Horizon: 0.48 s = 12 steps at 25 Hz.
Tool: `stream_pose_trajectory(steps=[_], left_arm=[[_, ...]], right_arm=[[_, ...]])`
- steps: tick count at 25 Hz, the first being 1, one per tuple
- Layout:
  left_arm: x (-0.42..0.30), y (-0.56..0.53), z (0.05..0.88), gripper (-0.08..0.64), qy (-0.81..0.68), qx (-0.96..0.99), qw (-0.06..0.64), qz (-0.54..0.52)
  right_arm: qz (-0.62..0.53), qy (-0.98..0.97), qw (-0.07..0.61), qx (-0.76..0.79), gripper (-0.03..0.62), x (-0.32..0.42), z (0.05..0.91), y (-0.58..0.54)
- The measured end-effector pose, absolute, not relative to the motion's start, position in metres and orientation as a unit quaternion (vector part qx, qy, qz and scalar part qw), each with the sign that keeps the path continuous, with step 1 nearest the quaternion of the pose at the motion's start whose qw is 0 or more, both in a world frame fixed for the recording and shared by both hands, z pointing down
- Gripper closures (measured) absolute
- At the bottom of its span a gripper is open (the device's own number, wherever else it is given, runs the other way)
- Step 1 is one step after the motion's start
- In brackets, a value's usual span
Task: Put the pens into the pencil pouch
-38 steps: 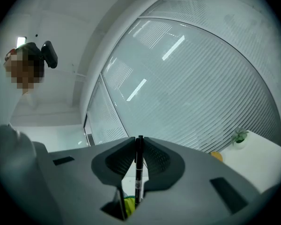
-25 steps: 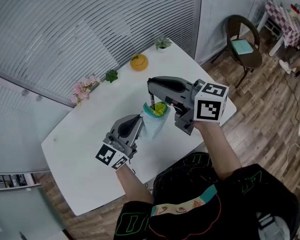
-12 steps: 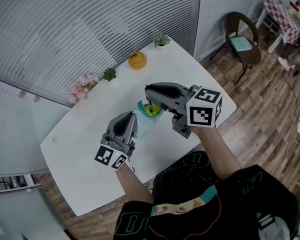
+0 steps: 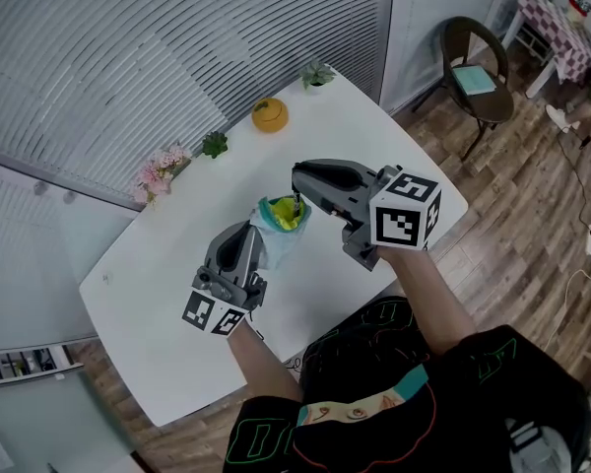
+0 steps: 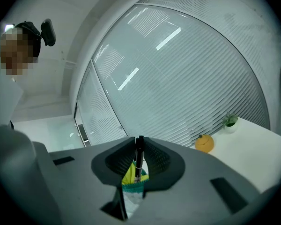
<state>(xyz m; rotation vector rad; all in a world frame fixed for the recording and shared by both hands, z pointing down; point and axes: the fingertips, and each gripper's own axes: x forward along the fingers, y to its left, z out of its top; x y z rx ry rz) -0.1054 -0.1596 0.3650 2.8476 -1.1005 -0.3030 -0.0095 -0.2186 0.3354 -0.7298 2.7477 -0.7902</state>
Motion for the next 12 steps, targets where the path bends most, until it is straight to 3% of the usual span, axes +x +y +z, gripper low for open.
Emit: stream_pose_trajectory(steps=[12], left_arm=[[-0.122, -0.161, 0.369, 0.563, -0.36, 0.926, 0.049, -0.106]], right_arm=[[-0.266, 0.94, -0.008, -0.213, 0.531, -0.023, 0.352, -0.21]])
